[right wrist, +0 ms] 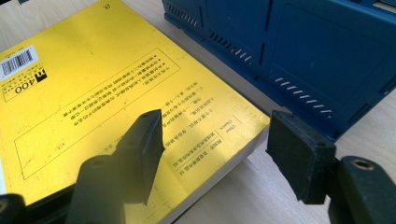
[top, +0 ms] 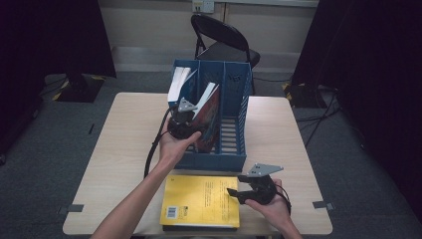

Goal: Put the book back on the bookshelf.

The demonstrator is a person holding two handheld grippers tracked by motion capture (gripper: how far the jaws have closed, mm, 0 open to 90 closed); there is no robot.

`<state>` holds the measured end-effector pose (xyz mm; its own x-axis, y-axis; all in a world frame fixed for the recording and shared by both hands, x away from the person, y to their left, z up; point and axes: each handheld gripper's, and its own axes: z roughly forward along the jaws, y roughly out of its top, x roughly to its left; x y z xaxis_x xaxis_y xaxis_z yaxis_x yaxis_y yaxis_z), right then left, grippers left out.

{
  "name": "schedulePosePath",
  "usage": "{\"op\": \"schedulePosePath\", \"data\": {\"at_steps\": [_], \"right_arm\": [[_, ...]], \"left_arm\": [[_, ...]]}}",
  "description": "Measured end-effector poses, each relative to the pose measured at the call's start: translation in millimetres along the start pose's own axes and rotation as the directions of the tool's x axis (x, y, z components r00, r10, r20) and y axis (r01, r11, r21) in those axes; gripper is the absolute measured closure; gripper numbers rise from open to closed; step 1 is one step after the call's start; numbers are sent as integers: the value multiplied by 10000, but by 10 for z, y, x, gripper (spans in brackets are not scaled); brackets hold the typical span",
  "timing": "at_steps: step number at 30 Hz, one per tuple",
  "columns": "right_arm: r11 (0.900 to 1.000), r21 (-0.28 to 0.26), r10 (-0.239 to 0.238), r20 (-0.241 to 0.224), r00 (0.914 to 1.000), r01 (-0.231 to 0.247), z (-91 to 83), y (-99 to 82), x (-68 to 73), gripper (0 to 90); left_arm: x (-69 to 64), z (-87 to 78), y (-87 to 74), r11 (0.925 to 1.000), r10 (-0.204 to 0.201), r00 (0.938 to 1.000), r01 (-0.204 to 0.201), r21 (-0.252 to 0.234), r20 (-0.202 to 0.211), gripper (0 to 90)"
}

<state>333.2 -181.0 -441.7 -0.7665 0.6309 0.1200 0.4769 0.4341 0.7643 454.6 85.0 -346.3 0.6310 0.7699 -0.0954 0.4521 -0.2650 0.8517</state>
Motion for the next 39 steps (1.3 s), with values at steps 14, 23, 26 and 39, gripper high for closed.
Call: {"op": "schedulePosePath", "data": {"at_steps": [14,23,26,39], "right_arm": [[10000,-19,-33,-64,10000,33,-4,-1,-6,348],[10000,-64,-22,-79,10000,22,-14,1,-5,348],[10000,-72,2,-36,10000,-2,-22,-4,-13,349],[9999,-46,119,-239,9996,-120,-5,-3,-9,354]], "left_arm": [[49,-109,211,9975,-221,9998,219,670,23,628],[11,-92,409,9897,-278,9994,248,1407,196,637],[29,-95,478,9796,-535,9985,510,1942,77,654],[30,-12,775,9198,-598,9954,840,3832,-747,660]]}}
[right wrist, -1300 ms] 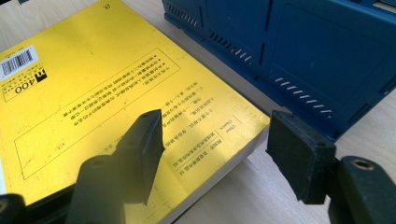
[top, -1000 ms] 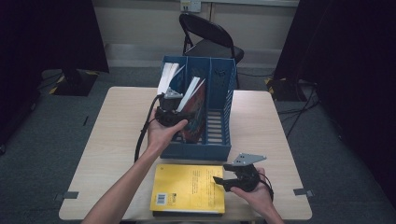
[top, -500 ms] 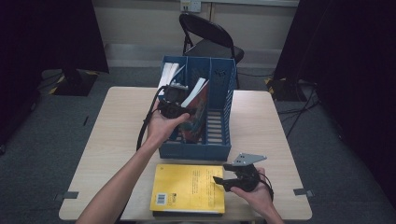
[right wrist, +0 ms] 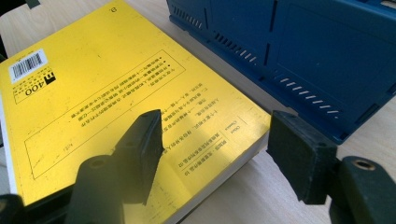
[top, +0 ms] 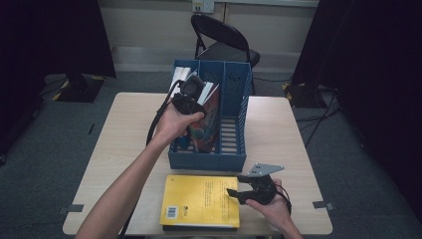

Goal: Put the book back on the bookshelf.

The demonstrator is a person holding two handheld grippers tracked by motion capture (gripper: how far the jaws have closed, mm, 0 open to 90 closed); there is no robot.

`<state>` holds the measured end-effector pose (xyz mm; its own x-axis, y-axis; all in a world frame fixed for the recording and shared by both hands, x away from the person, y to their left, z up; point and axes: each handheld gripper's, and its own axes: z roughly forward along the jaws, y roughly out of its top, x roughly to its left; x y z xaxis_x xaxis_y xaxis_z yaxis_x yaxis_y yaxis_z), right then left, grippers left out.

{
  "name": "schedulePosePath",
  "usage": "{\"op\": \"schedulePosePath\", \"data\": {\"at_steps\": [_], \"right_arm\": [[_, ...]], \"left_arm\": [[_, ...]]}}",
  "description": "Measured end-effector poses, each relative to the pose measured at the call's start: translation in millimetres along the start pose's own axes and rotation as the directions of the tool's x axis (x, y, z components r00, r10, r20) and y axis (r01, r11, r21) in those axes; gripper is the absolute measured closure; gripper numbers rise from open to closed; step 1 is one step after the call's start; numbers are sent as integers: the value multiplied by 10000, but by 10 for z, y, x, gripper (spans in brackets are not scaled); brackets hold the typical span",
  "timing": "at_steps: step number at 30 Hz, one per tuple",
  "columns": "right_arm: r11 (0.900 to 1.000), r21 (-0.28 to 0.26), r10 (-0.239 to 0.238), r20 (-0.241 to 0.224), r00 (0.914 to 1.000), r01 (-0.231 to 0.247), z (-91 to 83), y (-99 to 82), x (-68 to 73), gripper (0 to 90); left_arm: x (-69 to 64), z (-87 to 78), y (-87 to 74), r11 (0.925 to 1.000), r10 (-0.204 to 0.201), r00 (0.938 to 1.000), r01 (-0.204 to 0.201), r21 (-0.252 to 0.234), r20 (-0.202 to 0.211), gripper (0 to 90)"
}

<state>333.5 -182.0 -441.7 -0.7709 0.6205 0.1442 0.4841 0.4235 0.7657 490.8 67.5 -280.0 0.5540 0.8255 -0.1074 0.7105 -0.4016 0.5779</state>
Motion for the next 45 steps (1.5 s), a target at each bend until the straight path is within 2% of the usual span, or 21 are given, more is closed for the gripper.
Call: {"op": "schedulePosePath", "data": {"at_steps": [2,3,7,9,10,11,13,14,16,18,19,24,25,29,32,33,36,37,38,40,45], "right_arm": [[10000,1,11,-20,10000,-11,0,1,-1,354],[10000,-10,15,-54,10000,-15,-1,1,0,355],[10000,-9,14,-74,10000,-14,-2,-1,0,355],[10000,-25,19,-74,10000,-19,-7,-2,-1,355],[10000,-25,19,-74,10000,-19,-7,-2,-1,355],[10000,-41,40,-81,10000,-40,-12,-3,-5,355],[10000,-46,73,-84,9999,-73,-9,-3,-12,355],[10000,-47,58,-109,9999,-59,-6,-2,-13,355],[10000,-31,44,-114,9999,-44,-2,0,-12,355],[10000,-19,31,-173,9998,-31,2,-3,-3,355],[10000,0,57,-168,9998,-57,7,-4,-3,355],[10000,48,63,-140,9999,-62,11,-7,-3,353],[10000,47,61,-119,9999,-60,12,-5,-1,352],[10000,60,41,-103,9999,-41,15,-6,5,351],[10000,55,32,-115,9999,-32,14,-7,7,349],[10000,58,43,-80,10000,-43,13,-6,4,349],[10000,18,35,-61,10000,-34,2,-5,-1,350],[10000,-13,39,-51,10000,-40,-1,-4,-2,350],[10000,-19,53,-33,10000,-53,-2,-3,-3,349],[10000,-40,45,-32,10000,-45,-6,-3,-5,349],[9999,-135,94,61,9999,-93,-30,-4,-22,349]], "left_arm": [[-9,12,33,9998,-85,9999,83,164,81,660],[-30,22,58,9995,137,9999,-137,290,-21,660],[-53,81,92,9977,248,9997,-245,635,-44,654],[-43,133,134,9944,5,10000,3,1061,-78,665],[-43,133,134,9944,5,10000,3,1061,-78,668],[-26,161,165,9890,-144,9999,150,1471,-55,660],[-5,180,204,9812,-388,9992,401,1887,-109,669],[-1,182,220,9775,-577,9982,598,2025,-165,683],[11,191,237,9728,-643,9978,659,2222,-142,689],[42,198,246,9698,-838,9965,799,2305,73,687],[50,207,251,9636,-975,9950,889,2521,217,672],[8,227,270,9580,-992,9948,890,2725,241,660],[-8,234,280,9557,-859,9962,783,2836,143,675],[-24,259,285,9556,-797,9968,784,2839,-68,694],[-24,285,286,9543,-520,9985,541,2940,-147,696],[-17,287,288,9523,-627,9977,680,2974,-273,711],[2,285,288,9525,-566,9982,605,2984,-215,719],[30,282,287,9509,-812,9966,819,2986,-148,726],[40,280,288,9515,-868,9962,862,2953,-112,728],[49,272,286,9626,-917,9956,938,2541,-203,734],[84,270,295,9678,-1083,9937,1117,2254,-275,739]]}}
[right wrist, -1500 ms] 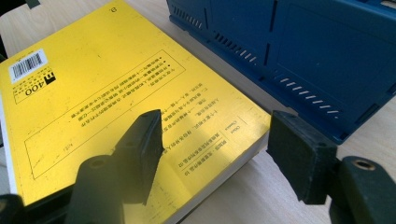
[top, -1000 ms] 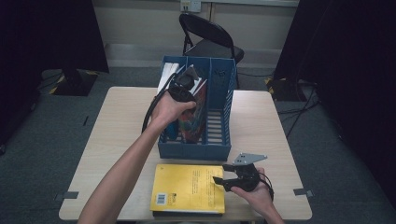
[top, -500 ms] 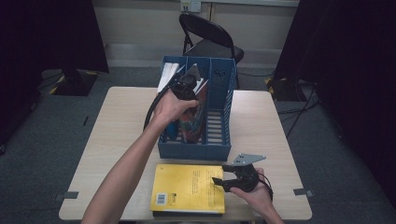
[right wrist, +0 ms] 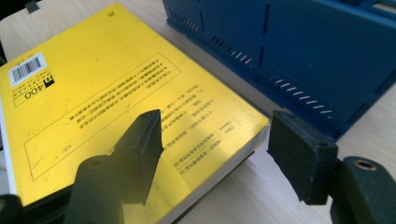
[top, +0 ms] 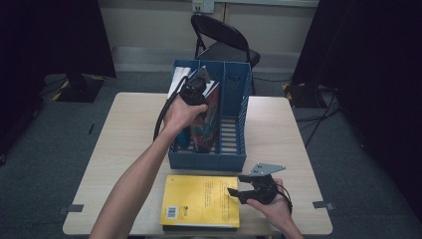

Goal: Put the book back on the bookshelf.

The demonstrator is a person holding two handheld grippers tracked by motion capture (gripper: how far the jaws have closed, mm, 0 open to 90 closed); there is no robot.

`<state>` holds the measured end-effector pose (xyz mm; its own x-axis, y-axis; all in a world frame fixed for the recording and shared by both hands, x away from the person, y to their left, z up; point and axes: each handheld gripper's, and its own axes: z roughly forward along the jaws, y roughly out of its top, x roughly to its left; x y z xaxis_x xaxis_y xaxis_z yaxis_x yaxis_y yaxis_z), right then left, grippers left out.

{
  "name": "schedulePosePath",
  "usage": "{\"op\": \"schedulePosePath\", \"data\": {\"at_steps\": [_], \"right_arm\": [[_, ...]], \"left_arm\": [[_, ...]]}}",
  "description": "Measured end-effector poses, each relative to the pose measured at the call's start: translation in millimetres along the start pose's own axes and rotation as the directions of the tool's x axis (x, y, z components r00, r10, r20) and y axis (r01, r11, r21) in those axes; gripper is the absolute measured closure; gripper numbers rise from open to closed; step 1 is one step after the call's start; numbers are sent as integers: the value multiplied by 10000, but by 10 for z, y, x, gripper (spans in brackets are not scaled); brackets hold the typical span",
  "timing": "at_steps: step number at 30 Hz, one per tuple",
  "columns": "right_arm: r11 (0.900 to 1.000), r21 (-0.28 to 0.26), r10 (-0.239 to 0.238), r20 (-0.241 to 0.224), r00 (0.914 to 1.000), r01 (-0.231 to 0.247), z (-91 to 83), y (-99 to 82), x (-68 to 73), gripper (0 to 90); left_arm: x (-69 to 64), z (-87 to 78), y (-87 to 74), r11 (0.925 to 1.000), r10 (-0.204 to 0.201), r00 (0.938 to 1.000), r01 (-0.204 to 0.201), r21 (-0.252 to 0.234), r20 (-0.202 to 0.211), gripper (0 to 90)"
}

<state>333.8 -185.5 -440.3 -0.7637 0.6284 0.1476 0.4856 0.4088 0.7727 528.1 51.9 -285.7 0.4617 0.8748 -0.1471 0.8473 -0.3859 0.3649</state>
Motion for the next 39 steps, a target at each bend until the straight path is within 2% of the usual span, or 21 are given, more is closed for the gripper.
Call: {"op": "schedulePosePath", "data": {"at_steps": [1,5,6,9,15,18,19,23,27,28,29,31,34,39], "right_arm": [[10000,-60,37,16,10000,-37,-5,0,-4,348],[9999,-110,74,60,10000,-74,-29,-1,-19,348],[9999,-101,84,65,9999,-83,-29,-3,-18,348],[9999,-91,76,52,10000,-75,-26,-4,-11,348],[10000,-79,31,-19,10000,-31,-20,1,6,348],[9999,-87,70,-52,10000,-70,-20,-1,1,348],[9999,-102,64,-59,10000,-65,-18,-3,-3,348],[9999,-69,77,-85,9999,-78,-13,-12,-13,347],[9999,-63,92,-121,9999,-93,-16,-15,-16,347],[9999,-47,95,-124,9999,-96,-15,-15,-15,347],[9999,-64,107,-149,9998,-108,-13,-16,-14,347],[9999,-38,103,-144,9998,-103,-12,-15,-12,347],[10000,15,72,-170,9998,-72,2,-16,-4,347],[9999,102,57,-207,9998,-55,18,-20,-2,348]], "left_arm": [[2,-1,8,9996,-262,9997,262,-86,-30,740],[17,-18,46,9994,-253,9995,249,-249,-162,741],[22,-36,73,9988,-253,9993,241,-434,-272,741],[12,-44,101,9979,-426,9984,408,-494,-367,741],[5,54,211,9951,-836,9932,790,-591,-811,742],[4,85,242,9949,-881,9918,830,-578,-925,742],[4,100,258,9927,-1039,9899,972,-713,-967,742],[4,128,313,9926,-1068,9880,995,-691,-1119,742],[2,146,346,9906,-1154,9837,1037,-895,-1380,743],[4,150,349,9884,-1270,9824,1138,-1002,-1369,743],[3,168,358,9894,-1194,9832,1062,-993,-1381,742],[11,173,366,9881,-1288,9816,1149,-1023,-1409,742],[-1,192,386,9848,-1445,9771,1266,-1189,-1561,742],[2,187,379,9855,-1382,9797,1215,-1182,-1454,741]]}}
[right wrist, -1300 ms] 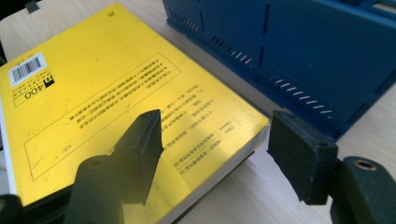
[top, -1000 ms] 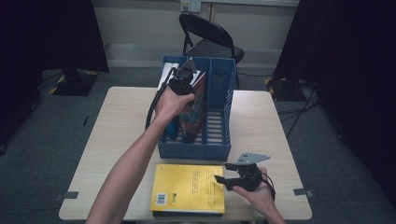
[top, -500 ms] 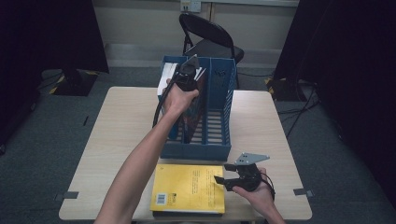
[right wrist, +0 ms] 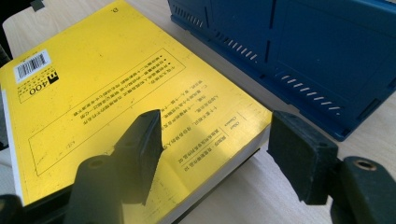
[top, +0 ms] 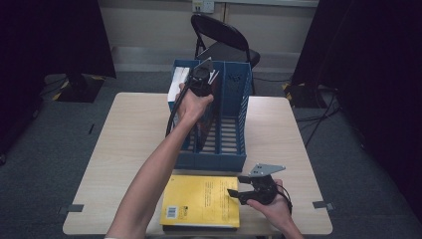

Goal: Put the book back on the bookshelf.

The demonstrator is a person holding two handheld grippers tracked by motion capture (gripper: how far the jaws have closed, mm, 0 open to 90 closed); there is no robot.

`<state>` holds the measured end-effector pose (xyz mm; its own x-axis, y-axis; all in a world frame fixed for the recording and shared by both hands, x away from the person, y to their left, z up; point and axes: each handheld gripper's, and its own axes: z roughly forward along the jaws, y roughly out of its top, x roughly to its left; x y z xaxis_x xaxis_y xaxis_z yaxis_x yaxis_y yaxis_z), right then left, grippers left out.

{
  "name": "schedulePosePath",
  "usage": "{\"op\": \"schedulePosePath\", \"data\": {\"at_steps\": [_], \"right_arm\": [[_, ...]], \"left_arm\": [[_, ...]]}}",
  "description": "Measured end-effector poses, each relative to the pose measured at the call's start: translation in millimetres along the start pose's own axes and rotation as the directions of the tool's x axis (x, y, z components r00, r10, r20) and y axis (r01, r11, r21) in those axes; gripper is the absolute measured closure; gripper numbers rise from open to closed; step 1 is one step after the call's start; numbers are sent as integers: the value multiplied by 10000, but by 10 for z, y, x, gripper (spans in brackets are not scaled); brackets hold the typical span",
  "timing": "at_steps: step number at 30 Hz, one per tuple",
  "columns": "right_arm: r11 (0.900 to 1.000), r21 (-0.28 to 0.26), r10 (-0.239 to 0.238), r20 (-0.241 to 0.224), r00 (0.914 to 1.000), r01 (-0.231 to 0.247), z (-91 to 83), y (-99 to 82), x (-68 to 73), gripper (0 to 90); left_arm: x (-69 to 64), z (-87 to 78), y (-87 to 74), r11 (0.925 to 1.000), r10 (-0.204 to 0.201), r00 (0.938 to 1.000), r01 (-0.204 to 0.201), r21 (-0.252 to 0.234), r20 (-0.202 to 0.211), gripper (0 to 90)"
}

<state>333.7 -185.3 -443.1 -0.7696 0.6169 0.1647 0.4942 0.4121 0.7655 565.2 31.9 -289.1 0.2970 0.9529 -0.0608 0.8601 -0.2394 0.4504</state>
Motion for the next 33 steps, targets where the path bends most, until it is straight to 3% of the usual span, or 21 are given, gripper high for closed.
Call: {"op": "schedulePosePath", "data": {"at_steps": [8,18,26,33], "right_arm": [[9997,129,-198,40,9998,197,17,-4,34,351],[9998,114,-180,69,9998,180,22,-5,28,350],[9998,141,-170,135,9998,168,19,-7,17,349],[9997,142,-201,132,9997,199,25,-5,25,349]], "left_arm": [[61,-12,-66,9990,200,9993,-188,-409,305,726],[108,-60,-189,9960,652,9948,-601,-661,783,646],[157,-126,-309,9898,853,9927,-746,-1211,854,593],[149,-188,-430,9790,1175,9887,-996,-1780,929,567]]}}
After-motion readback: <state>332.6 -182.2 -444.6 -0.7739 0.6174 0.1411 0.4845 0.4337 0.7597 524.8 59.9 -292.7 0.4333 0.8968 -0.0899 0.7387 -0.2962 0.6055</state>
